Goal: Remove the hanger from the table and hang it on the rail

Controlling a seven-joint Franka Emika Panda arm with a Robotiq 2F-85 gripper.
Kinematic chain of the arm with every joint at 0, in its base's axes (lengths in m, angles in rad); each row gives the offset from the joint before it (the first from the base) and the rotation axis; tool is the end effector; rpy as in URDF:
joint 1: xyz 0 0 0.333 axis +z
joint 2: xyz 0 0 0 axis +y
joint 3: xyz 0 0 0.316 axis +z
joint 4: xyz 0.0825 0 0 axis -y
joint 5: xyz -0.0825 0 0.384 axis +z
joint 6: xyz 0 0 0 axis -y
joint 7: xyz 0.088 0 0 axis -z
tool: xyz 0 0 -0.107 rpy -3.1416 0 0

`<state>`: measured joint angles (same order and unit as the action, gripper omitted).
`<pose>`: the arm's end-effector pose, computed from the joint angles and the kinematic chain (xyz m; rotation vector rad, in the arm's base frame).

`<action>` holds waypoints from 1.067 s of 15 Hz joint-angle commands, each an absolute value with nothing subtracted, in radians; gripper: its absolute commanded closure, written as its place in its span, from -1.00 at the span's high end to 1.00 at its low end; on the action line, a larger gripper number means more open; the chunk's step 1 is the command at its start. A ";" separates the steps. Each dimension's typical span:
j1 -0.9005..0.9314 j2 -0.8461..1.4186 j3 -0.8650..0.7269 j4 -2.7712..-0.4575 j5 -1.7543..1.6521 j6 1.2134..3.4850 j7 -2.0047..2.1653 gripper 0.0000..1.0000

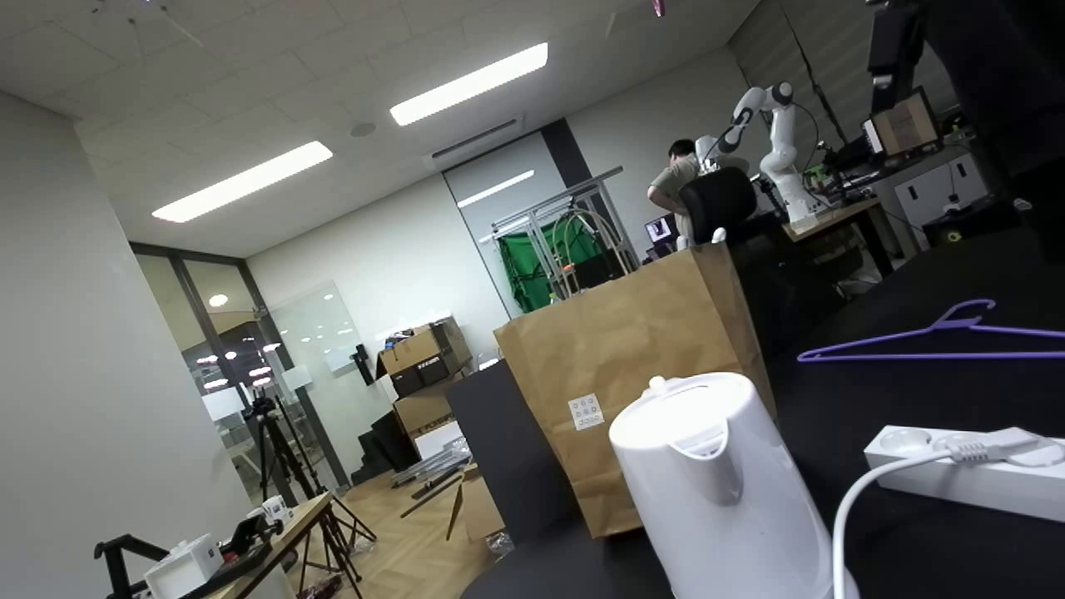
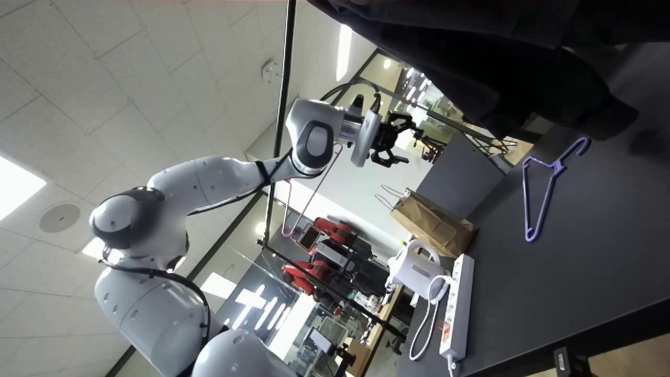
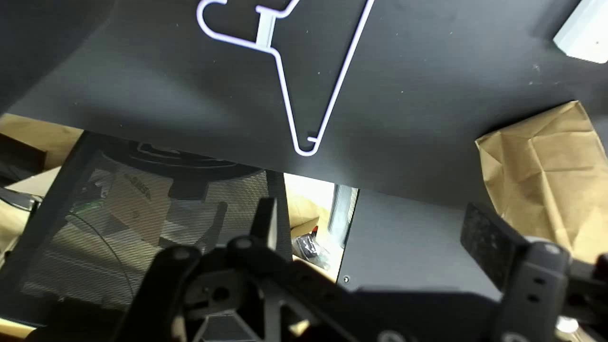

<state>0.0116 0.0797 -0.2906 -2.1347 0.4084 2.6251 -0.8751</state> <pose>0.5615 -0.1682 0.4146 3.0063 0.4352 0.7423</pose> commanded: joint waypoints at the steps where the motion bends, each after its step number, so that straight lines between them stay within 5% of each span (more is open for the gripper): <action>1: -0.082 0.303 -0.186 -1.884 0.404 2.593 -0.889 1.00; 9: -0.152 0.620 -0.130 -1.444 0.071 2.507 -0.637 1.00; 10: -0.189 0.539 -0.073 -1.589 0.097 2.578 -0.701 1.00; 16: -0.189 0.605 -0.078 -1.481 0.049 2.535 -0.654 1.00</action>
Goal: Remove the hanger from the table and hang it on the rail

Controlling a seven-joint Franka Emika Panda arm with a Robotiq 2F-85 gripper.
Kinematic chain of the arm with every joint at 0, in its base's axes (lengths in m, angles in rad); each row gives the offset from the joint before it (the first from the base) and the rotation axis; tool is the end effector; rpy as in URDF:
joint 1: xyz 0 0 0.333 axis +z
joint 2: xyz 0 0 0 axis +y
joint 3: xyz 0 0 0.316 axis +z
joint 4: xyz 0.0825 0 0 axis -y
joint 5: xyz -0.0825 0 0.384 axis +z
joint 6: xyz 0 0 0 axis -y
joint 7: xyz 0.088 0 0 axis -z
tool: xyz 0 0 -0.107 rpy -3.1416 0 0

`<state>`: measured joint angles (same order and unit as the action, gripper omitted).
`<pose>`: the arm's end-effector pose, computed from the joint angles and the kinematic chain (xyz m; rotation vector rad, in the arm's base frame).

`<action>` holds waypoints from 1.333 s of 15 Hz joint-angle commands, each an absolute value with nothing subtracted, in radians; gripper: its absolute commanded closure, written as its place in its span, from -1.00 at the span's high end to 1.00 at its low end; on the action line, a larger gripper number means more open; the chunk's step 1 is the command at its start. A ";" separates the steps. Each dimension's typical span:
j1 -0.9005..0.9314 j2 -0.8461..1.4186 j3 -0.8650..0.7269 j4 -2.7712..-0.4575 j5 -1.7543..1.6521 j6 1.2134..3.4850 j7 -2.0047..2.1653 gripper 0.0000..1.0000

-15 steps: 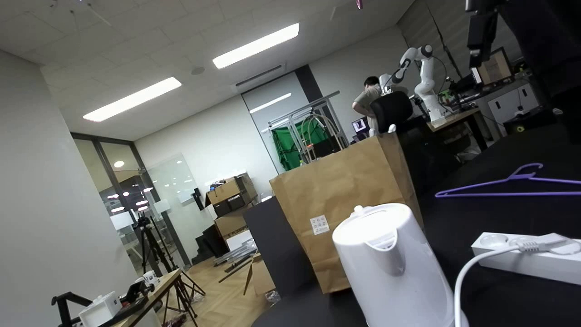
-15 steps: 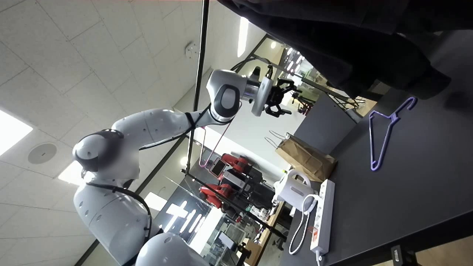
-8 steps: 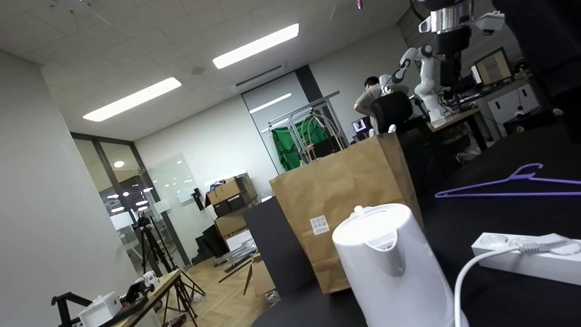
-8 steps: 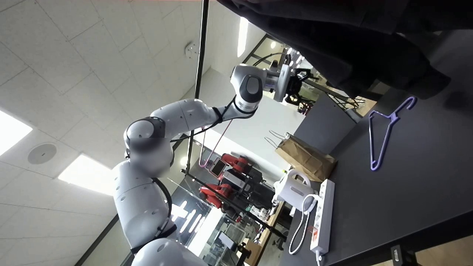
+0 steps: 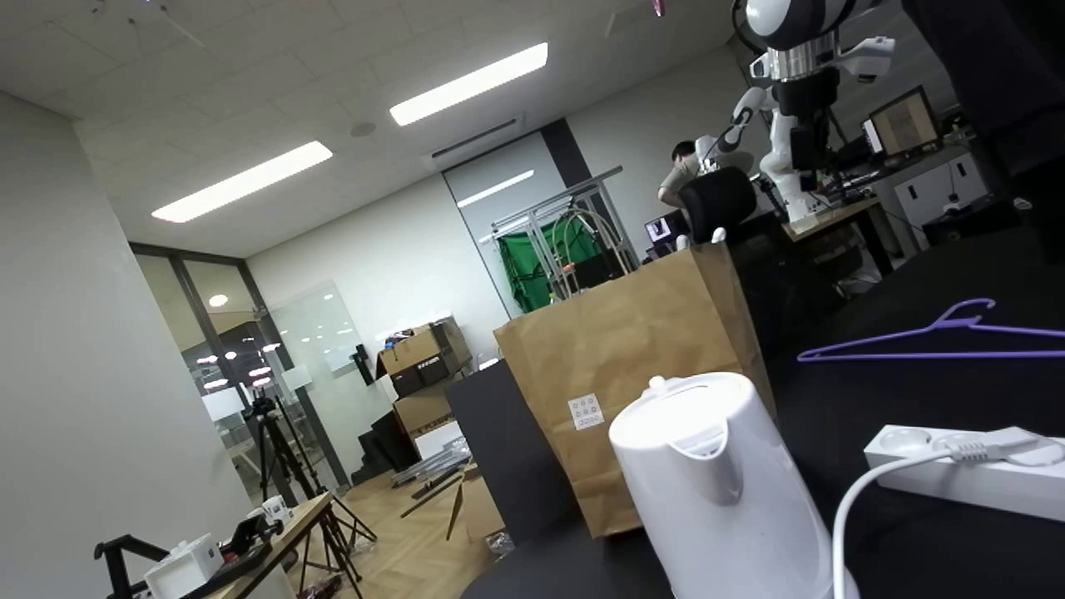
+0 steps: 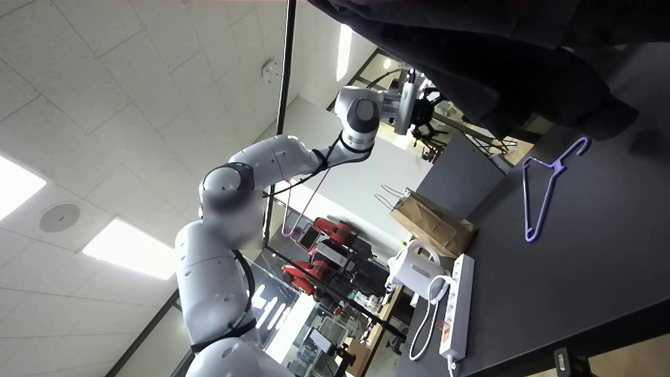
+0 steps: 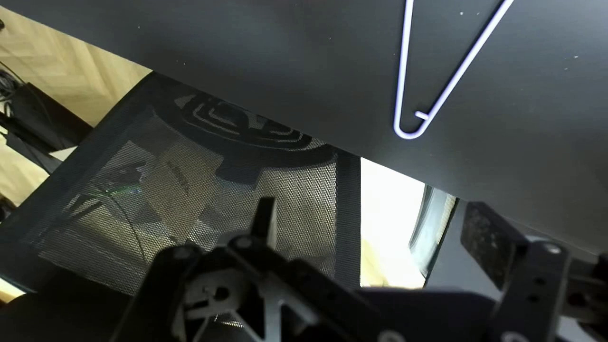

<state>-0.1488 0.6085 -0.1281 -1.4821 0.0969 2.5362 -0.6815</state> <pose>0.7243 -0.1865 0.3702 2.8290 0.5398 0.5900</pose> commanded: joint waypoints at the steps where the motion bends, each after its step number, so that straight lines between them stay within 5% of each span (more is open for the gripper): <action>1: -0.189 0.605 -0.078 -1.480 0.049 2.535 -0.653 1.00; 9: -0.190 0.619 -0.075 -1.458 0.041 2.530 -0.652 1.00; 20: -0.183 0.909 -0.061 -1.030 -0.098 2.242 -0.621 1.00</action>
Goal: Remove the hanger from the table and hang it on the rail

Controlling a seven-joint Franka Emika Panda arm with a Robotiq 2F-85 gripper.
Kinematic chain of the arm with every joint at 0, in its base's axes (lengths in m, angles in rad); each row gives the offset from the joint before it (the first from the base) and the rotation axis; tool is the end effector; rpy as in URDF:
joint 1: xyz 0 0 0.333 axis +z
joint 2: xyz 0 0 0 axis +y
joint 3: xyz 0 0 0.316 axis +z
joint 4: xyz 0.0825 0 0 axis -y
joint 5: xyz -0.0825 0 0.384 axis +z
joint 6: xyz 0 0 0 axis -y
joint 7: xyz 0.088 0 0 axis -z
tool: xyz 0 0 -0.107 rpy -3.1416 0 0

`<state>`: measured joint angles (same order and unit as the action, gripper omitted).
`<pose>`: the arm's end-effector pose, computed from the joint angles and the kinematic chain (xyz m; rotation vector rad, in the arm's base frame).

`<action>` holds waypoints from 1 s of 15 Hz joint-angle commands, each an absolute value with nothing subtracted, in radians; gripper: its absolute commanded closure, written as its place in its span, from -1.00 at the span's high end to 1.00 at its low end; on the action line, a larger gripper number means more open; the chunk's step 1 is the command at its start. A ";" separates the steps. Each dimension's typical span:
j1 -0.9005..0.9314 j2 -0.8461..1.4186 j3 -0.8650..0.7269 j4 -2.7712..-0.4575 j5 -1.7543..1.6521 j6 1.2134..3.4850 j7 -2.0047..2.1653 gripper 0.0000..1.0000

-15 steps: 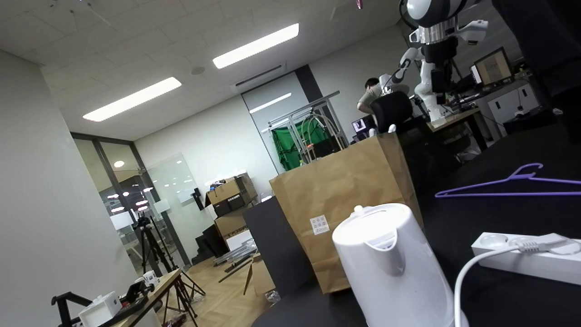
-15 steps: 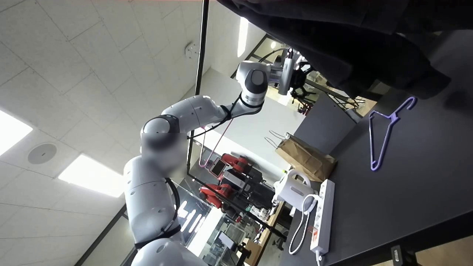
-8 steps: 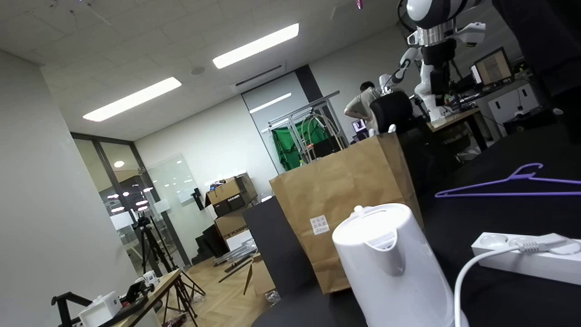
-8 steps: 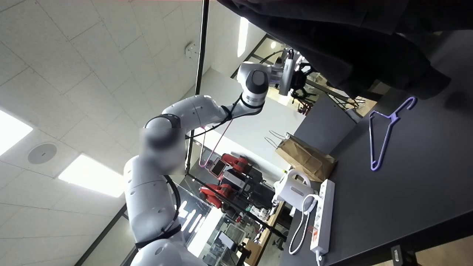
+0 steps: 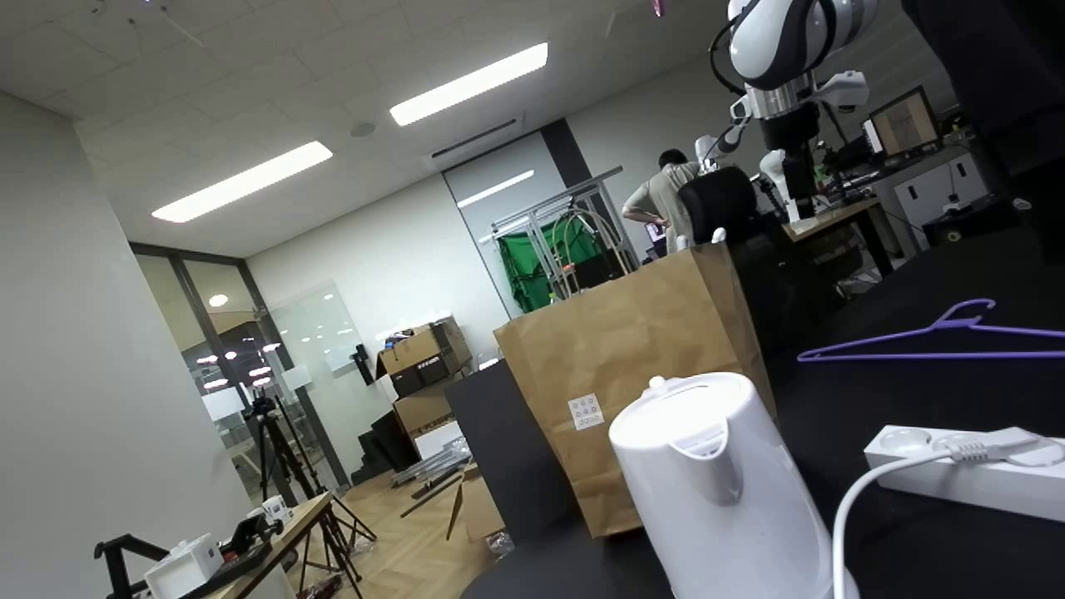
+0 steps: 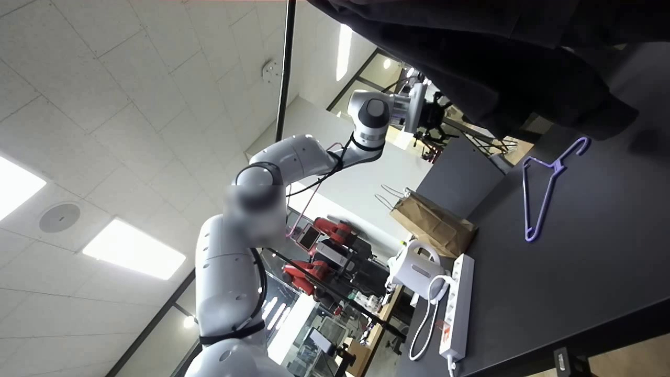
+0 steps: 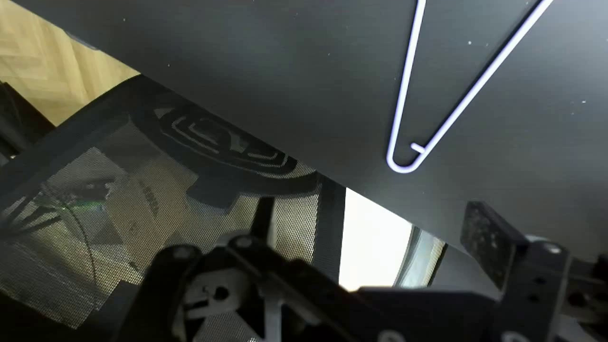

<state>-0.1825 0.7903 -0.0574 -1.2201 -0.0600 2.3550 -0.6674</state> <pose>0.7646 -0.1740 0.3377 2.8007 0.6952 0.3972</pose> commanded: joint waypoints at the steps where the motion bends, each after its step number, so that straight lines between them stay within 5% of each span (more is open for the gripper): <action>1: -0.185 0.943 -0.059 -0.987 -0.097 2.209 -0.620 1.00; 15: -0.203 1.306 -0.075 -0.635 -0.077 2.016 -0.648 1.00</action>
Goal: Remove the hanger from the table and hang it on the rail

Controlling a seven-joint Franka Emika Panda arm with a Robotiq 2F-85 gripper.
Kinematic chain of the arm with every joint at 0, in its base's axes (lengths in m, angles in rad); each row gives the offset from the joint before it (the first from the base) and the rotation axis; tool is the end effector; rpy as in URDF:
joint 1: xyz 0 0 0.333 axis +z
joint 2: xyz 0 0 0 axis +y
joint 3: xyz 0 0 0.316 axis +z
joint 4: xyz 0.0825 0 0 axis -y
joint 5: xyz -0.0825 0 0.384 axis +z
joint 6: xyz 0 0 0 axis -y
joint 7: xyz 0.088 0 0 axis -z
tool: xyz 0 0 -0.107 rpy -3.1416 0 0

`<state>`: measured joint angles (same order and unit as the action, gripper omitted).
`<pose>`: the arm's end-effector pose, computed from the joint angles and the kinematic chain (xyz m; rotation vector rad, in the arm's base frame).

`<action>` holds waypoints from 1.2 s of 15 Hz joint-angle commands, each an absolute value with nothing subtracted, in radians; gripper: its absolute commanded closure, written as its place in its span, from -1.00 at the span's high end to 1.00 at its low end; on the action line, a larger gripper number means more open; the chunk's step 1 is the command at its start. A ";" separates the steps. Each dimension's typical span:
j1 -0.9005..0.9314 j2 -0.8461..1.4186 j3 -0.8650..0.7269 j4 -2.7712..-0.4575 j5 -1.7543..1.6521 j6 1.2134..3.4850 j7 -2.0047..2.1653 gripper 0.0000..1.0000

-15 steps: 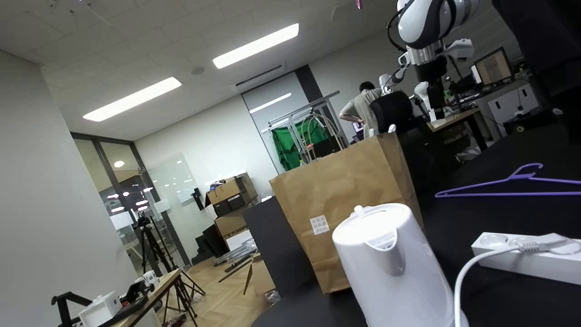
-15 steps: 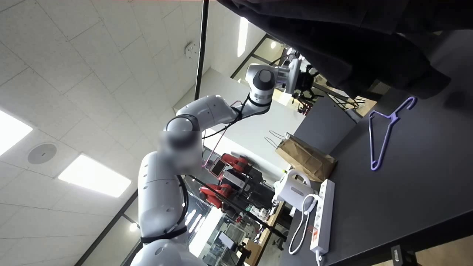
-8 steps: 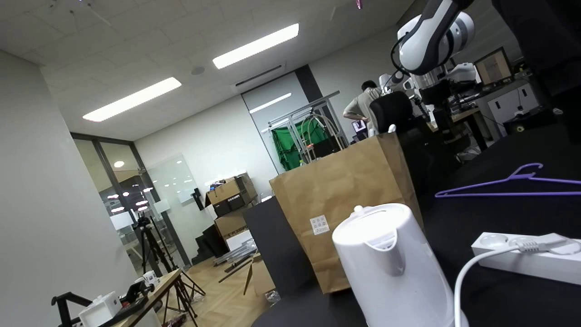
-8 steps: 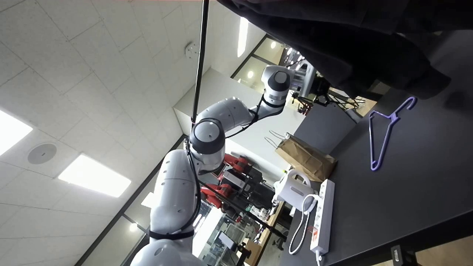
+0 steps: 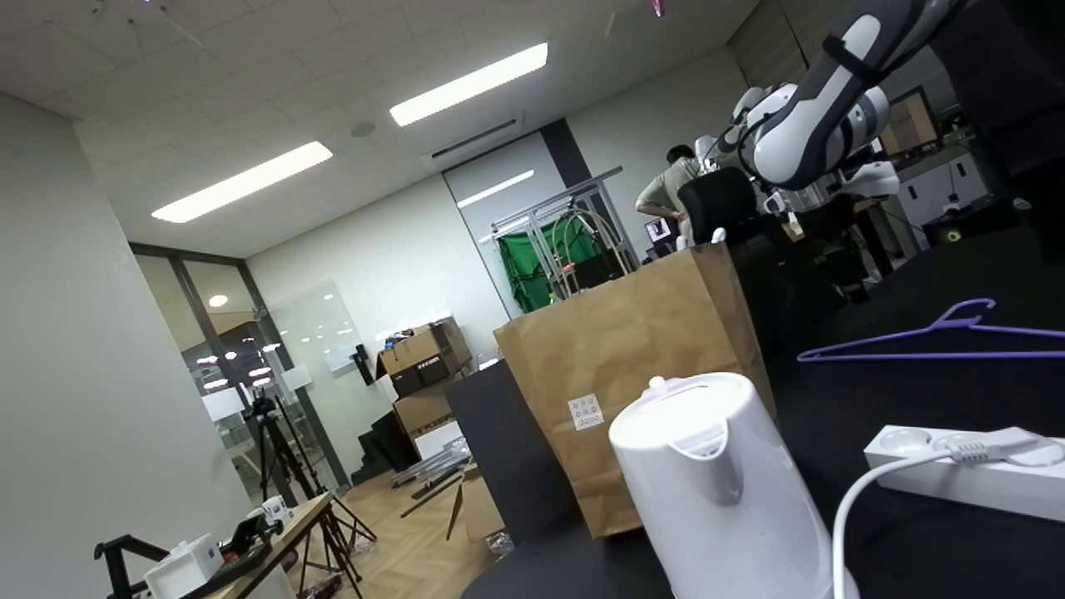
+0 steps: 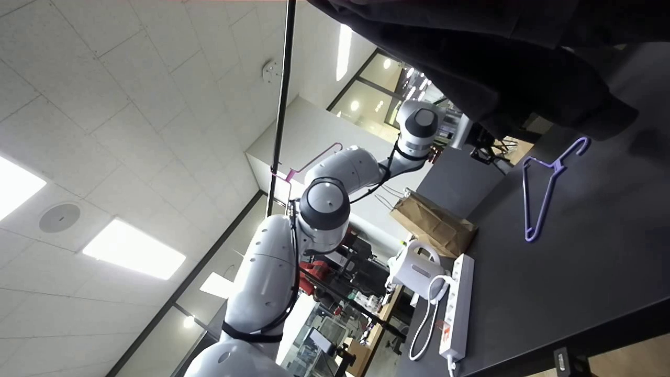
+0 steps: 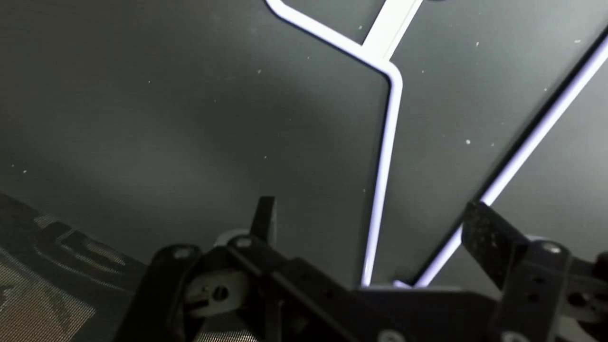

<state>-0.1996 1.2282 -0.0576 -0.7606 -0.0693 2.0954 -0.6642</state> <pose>0.7870 -0.1868 0.1849 2.9049 0.7104 0.0696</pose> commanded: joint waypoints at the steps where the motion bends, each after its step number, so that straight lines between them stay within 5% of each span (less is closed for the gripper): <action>1: -0.201 1.320 -0.083 -0.618 -0.080 1.994 -0.646 1.00; 18: -0.205 1.343 -0.082 -0.611 -0.112 1.946 -0.663 1.00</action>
<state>-0.2018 1.3399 -0.0886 -0.6117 -0.1172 1.9376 -0.6539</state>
